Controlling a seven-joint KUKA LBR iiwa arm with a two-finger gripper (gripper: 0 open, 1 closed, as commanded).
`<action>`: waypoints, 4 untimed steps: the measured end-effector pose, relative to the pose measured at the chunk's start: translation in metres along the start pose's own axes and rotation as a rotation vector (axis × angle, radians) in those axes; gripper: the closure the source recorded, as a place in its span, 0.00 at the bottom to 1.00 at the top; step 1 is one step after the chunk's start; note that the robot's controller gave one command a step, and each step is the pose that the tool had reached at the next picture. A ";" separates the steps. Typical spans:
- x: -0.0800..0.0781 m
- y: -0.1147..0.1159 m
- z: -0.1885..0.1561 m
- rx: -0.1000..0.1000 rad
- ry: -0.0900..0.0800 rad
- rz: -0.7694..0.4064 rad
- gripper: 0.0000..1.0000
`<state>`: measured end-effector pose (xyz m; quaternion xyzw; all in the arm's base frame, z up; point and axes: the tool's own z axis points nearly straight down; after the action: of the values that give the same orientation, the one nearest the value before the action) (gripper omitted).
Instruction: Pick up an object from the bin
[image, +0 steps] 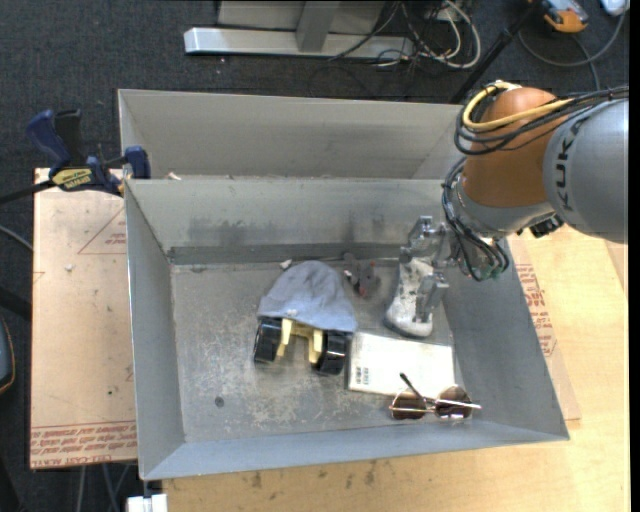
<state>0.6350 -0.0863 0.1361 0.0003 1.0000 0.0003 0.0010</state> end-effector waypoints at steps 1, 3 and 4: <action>0.006 -0.010 0.034 -0.001 -0.005 0.259 0.00; 0.010 -0.014 0.042 0.002 -0.008 0.094 0.00; 0.015 -0.019 0.052 0.001 -0.015 -0.069 0.00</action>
Offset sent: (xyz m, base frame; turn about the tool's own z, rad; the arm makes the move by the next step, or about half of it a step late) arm -0.0237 -0.0189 -0.0218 0.0409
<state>0.6202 -0.1056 0.0844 -0.0342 0.9994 -0.0001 0.0085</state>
